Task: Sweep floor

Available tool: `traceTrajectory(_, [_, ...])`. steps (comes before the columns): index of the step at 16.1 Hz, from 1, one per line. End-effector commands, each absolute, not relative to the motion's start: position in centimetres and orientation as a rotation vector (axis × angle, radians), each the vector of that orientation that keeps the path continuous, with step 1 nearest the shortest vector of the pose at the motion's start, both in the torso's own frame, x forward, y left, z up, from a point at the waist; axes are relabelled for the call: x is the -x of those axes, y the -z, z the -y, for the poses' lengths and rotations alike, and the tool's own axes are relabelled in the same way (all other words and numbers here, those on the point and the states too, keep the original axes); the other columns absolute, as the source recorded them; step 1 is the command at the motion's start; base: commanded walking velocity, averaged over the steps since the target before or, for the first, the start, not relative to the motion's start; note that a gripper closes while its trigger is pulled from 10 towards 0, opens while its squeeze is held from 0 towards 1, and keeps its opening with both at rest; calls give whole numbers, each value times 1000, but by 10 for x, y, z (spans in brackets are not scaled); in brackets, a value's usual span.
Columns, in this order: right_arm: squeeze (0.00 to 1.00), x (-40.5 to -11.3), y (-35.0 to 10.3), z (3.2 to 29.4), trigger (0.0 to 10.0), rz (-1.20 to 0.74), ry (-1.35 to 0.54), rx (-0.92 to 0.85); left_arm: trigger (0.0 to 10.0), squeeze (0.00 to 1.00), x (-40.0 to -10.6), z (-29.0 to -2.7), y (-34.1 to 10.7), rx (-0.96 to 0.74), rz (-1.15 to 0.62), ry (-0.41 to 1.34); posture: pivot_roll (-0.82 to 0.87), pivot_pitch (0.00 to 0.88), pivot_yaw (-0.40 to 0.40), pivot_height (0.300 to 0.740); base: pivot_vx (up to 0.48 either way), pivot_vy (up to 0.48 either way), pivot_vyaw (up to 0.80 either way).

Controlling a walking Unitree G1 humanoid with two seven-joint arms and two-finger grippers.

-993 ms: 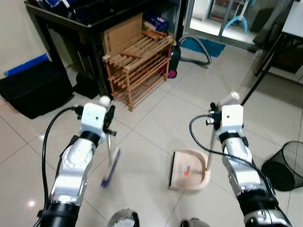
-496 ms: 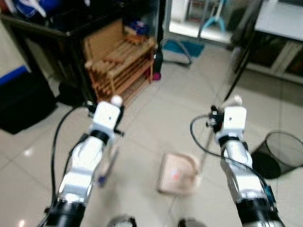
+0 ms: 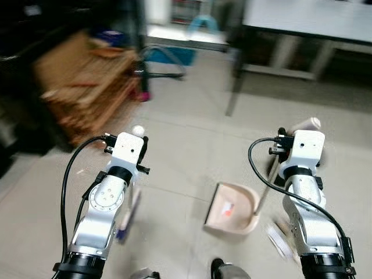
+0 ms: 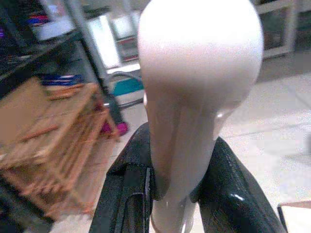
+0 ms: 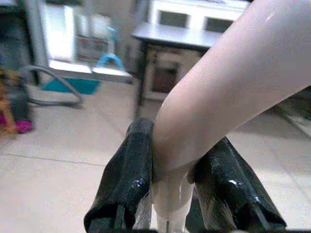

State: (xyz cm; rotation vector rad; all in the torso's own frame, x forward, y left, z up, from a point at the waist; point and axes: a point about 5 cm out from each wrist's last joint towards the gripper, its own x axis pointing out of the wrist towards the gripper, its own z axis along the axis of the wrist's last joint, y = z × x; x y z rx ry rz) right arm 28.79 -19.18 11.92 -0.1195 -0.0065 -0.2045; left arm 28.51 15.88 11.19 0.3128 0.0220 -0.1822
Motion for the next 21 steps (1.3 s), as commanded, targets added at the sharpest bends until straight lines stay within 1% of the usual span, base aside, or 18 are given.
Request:
traceTrajectory(1, [0, -289, -135, 191, 10000, 58, 207, 131, 10000, 0, -284, -159, -123, -334, 21, 181, -8, 28, 22, 740, 0, 0, -800])
traceTrajectory(3, [0, -292, -134, 185, 10000, 53, 175, 134, 10000, 0, -286, -158, -125, -325, 32, 173, -3, 33, 19, 740, 0, 0, -800])
traceTrajectory(5, [0, -297, -131, 173, 10000, 22, 122, 128, 10000, 0, -294, -158, -136, -280, 105, 149, -17, 37, 30, 740, 0, 0, -800])
traceTrajectory(6, [0, -297, -131, 170, 10000, 20, 116, 127, 10000, 0, -296, -158, -136, -269, 98, 142, -19, 38, 34, 740, 0, 0, -800])
traceTrajectory(10, [0, -292, -125, 175, 10000, -10, 161, 120, 10000, 0, -300, -151, -139, -264, 99, 168, -13, 27, 32, 740, 0, 0, -800])
traceTrajectory(14, [0, -300, -131, 178, 10000, -1, 157, 126, 10000, 0, -301, -148, -135, -291, 97, 185, -9, 21, 23, 740, 0, 0, -800])
traceTrajectory(21, [0, -296, -125, 186, 10000, -35, 187, 125, 10000, 0, -311, -149, -137, -297, 97, 187, -26, 7, 36, 740, 0, 370, -800])
